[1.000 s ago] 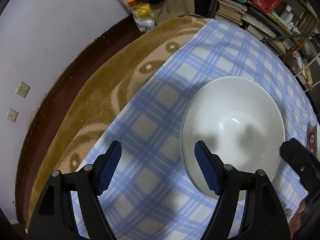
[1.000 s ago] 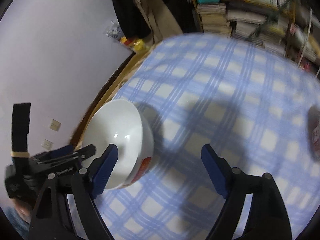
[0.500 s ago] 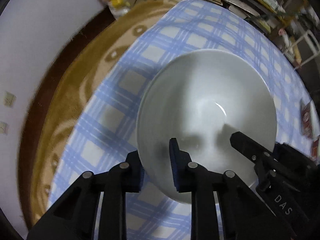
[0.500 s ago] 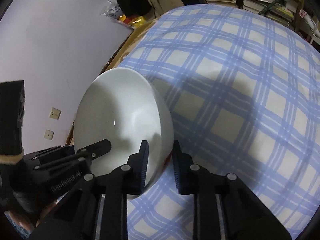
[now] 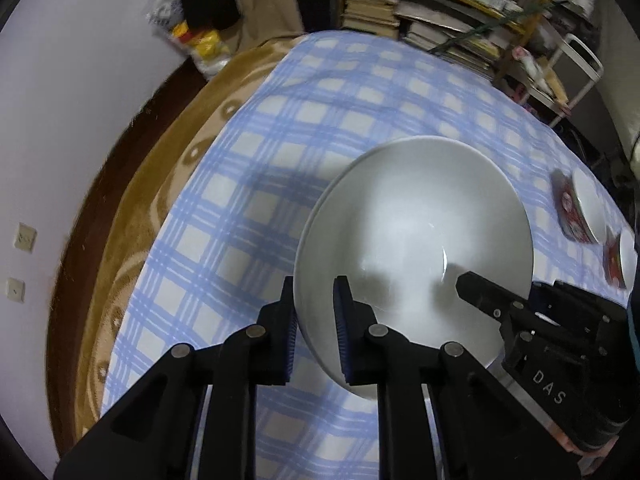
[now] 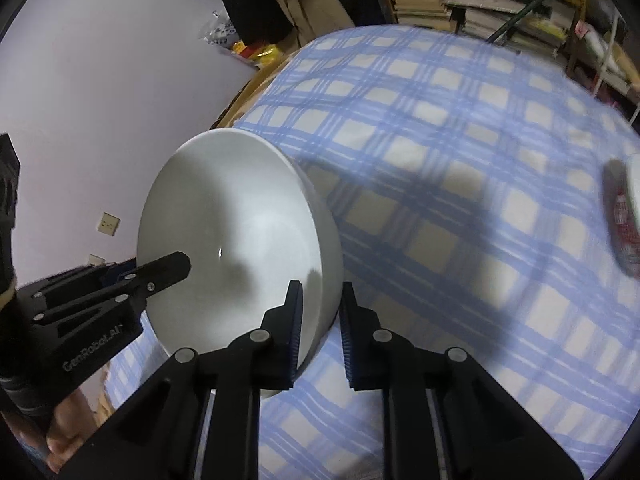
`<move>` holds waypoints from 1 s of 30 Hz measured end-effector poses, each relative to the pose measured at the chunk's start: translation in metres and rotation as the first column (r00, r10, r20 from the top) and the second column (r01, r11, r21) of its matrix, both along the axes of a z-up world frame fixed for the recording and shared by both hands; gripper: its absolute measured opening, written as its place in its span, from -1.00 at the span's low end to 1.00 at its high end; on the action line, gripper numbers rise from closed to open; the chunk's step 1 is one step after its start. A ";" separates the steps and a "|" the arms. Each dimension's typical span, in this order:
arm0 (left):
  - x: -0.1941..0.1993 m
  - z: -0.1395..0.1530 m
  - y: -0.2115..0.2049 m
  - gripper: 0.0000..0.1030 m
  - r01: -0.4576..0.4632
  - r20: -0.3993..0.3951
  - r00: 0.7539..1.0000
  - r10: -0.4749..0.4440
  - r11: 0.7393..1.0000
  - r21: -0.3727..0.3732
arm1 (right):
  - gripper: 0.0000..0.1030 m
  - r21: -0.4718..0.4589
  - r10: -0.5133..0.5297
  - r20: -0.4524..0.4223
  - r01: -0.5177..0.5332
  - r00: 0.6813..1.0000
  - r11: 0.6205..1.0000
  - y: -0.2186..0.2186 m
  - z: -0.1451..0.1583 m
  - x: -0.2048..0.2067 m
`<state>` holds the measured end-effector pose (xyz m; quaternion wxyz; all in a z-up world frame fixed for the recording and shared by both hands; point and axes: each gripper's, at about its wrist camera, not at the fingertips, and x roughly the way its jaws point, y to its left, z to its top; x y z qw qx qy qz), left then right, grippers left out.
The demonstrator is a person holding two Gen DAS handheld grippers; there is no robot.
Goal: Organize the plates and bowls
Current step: 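Lift the bowl with both tools and carry it toward the plate stack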
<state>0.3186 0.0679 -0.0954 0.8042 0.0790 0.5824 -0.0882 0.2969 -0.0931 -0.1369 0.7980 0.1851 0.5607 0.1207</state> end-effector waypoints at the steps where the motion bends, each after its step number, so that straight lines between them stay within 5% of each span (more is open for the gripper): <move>1: -0.003 0.004 -0.005 -0.67 0.011 0.009 1.000 -0.011 1.000 0.002 | -0.63 -0.005 0.001 0.004 -0.001 1.000 1.000 -0.004 0.003 -0.004; 14: -0.071 0.035 -0.089 -0.72 0.160 0.076 0.984 -0.159 0.987 0.000 | -0.64 -0.020 -0.094 0.012 0.094 0.996 0.995 -0.089 0.036 -0.074; 30: -0.133 0.031 -0.208 -0.71 0.297 0.049 0.954 -0.294 0.952 -0.069 | -0.64 -0.098 -0.225 -0.016 0.222 0.974 0.970 -0.196 0.031 -0.162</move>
